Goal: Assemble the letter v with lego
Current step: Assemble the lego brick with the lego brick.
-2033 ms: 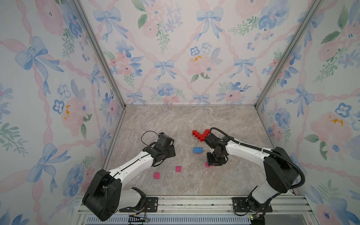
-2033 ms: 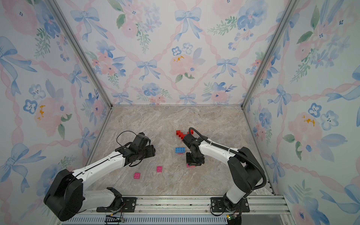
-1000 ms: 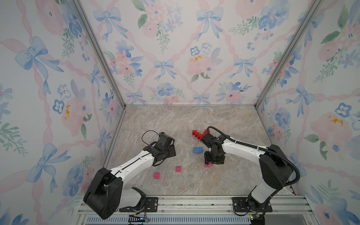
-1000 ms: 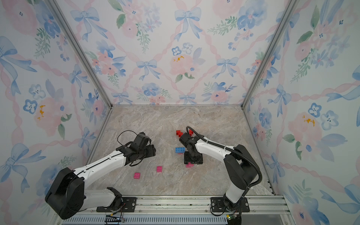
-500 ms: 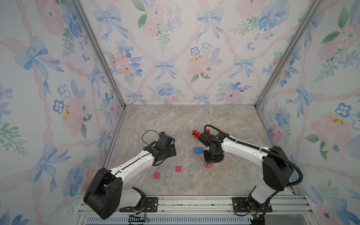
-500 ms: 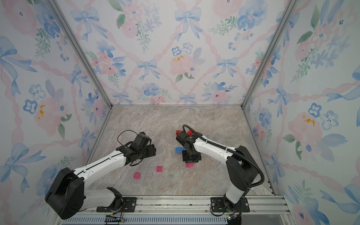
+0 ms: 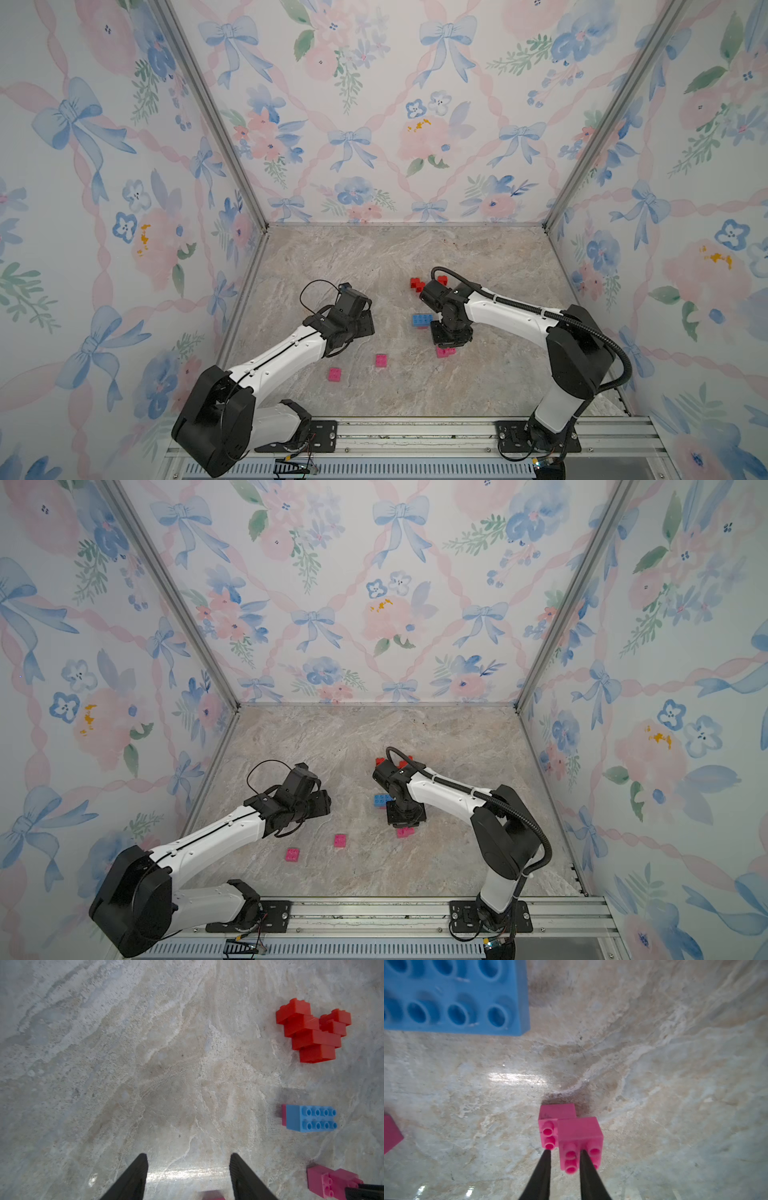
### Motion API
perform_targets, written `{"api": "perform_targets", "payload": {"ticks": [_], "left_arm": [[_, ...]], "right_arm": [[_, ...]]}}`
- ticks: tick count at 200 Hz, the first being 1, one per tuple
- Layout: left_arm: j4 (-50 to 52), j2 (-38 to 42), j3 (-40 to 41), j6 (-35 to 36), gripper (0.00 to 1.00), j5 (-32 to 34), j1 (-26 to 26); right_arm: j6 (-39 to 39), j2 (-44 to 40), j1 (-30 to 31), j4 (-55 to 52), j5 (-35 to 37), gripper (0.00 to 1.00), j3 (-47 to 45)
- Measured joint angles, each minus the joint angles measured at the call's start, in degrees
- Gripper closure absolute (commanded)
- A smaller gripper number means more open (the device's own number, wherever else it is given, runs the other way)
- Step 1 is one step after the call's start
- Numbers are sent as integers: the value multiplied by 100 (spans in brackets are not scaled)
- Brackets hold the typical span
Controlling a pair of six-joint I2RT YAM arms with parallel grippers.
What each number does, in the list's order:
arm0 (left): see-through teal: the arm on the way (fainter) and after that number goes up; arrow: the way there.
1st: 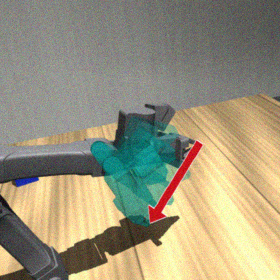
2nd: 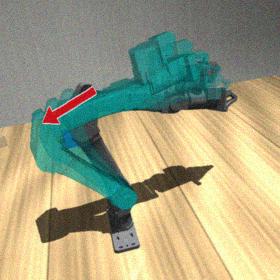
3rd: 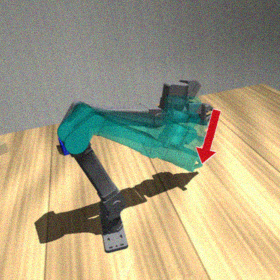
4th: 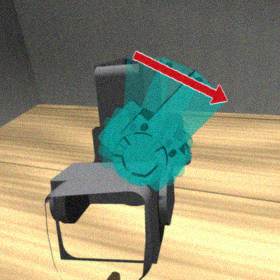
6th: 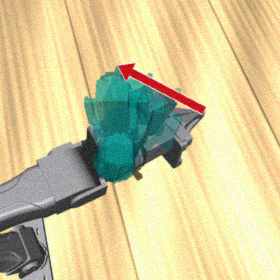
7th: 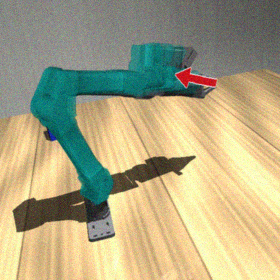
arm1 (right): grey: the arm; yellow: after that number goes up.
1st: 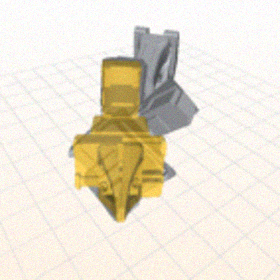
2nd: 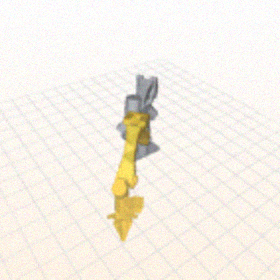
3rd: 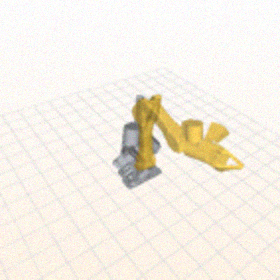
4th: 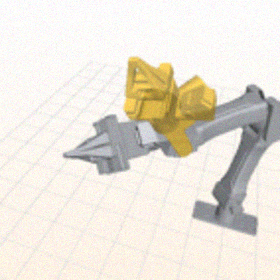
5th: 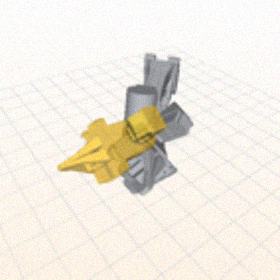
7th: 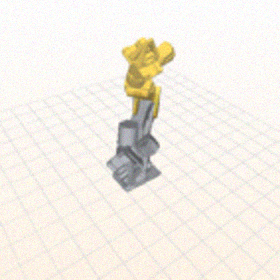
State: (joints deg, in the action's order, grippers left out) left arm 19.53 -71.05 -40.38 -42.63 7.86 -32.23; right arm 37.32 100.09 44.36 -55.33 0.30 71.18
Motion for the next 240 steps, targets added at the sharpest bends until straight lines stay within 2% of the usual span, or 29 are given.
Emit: {"api": "perform_targets", "payload": {"ticks": [35,51,68,149,173,198,240], "left_arm": [[164,107,-87,20,34,181,-4],[181,131,-131,17,34,221,-4],[188,138,-133,17,35,223,-4],[289,299,-114,-7,35,223,-42],[332,328,-109,-13,35,243,-55],[551,398,-127,-50,35,319,-133],[1451,638,-76,-332,33,498,-402]], "right_arm": [[-46,-168,2,-153,22,73,319],[-59,-269,2,-177,17,86,328],[-96,-267,0,-175,17,93,310],[-90,4,0,74,-50,93,-24],[-87,-4,0,74,-70,88,-13],[-168,-31,-24,-22,-68,65,131],[-372,-527,-396,-87,-70,51,236]]}}
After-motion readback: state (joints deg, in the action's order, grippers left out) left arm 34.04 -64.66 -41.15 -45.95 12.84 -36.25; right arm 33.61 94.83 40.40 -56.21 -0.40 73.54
